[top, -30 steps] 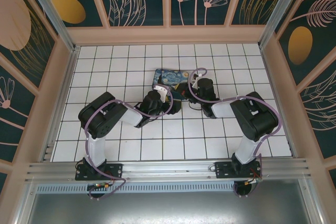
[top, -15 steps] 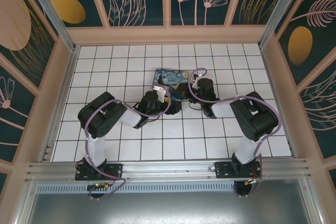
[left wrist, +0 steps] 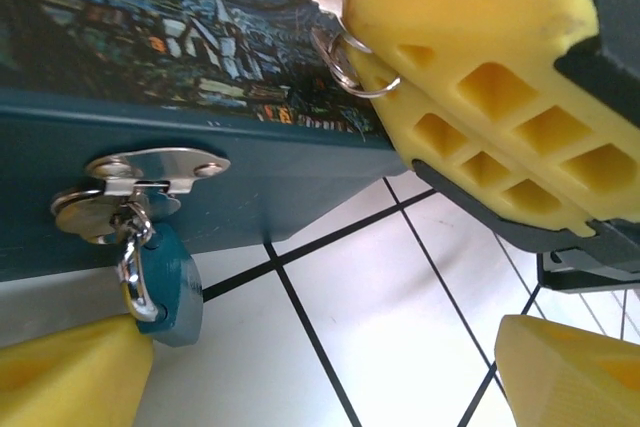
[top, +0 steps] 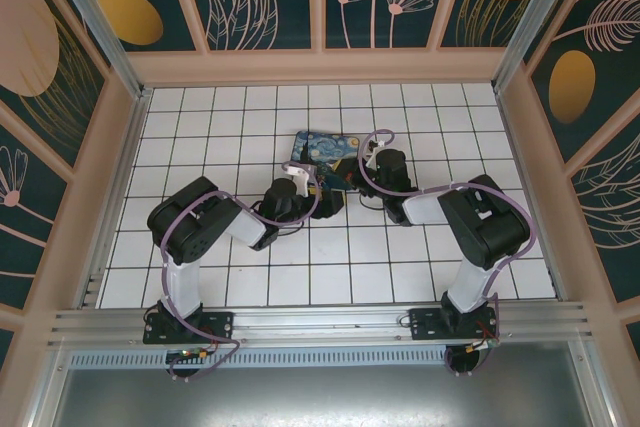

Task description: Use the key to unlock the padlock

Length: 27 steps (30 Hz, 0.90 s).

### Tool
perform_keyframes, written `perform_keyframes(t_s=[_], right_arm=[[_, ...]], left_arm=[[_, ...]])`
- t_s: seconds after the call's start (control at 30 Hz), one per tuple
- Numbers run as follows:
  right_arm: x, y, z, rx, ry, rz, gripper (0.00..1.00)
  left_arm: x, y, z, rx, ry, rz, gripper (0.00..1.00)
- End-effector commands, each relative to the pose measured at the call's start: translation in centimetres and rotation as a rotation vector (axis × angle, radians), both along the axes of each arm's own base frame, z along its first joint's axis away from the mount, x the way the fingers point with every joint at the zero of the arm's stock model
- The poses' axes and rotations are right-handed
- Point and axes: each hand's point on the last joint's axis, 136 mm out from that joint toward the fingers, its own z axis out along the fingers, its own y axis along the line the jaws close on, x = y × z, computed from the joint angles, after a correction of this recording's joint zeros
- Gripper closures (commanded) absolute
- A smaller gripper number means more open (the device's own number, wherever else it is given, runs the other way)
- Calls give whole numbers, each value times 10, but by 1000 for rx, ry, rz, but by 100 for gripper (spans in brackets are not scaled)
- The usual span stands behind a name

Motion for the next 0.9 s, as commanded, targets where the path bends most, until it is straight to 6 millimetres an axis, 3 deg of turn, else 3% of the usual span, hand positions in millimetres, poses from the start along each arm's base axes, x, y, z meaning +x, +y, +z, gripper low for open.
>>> perform_keyframes(t_s=[0.0,0.5,0.87], right_arm=[[-2,6,-8,2,26,13,100],[-1,11,-6,2,30,18,100],[-1,10,-8,-3,34,15,100]], left_arm=[[3,4,-3,-44,25,51,11],[19,16,-29,17,63,163,20],[20,26,-27,31,41,190,48]])
